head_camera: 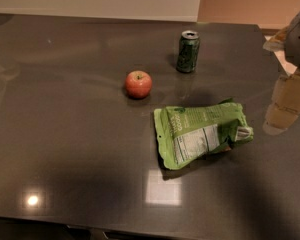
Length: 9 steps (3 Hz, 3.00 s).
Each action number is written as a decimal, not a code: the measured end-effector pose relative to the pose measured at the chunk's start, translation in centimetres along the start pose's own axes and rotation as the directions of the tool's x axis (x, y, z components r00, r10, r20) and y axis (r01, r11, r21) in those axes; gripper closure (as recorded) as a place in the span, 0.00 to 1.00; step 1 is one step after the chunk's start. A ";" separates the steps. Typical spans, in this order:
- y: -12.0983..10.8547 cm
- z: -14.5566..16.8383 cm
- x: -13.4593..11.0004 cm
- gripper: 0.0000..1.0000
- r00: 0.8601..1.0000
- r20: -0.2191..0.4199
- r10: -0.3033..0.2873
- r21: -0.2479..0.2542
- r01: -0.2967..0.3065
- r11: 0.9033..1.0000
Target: Pick green rice chip bag
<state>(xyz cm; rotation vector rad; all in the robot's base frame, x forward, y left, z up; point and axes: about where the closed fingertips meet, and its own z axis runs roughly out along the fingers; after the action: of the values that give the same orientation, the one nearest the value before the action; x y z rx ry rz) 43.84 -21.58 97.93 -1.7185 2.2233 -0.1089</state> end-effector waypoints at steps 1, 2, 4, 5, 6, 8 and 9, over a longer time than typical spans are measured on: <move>0.0 0.0 0.0 0.00 1.000 0.000 0.000 0.000 0.000 1.000; -0.3 1.1 -0.1 0.00 0.999 -0.009 0.049 -0.013 -0.049 0.999; -1.1 7.4 0.3 0.00 0.966 -0.066 0.250 -0.075 -0.255 0.964; -0.5 10.1 -0.2 0.00 0.949 -0.052 0.312 -0.145 -0.317 0.937; 0.6 11.6 -1.2 0.00 0.934 -0.029 0.356 -0.213 -0.354 0.911; 2.1 12.6 -2.9 0.42 0.926 -0.012 0.377 -0.270 -0.366 0.891; 2.0 12.4 -2.9 0.64 0.925 0.003 0.379 -0.273 -0.364 0.890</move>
Offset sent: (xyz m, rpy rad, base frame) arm 0.0197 0.0055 -0.0351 0.0316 0.0945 -0.1466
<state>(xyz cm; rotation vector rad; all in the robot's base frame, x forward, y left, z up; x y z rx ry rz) 46.35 -16.53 86.33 -1.3542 2.5722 0.3431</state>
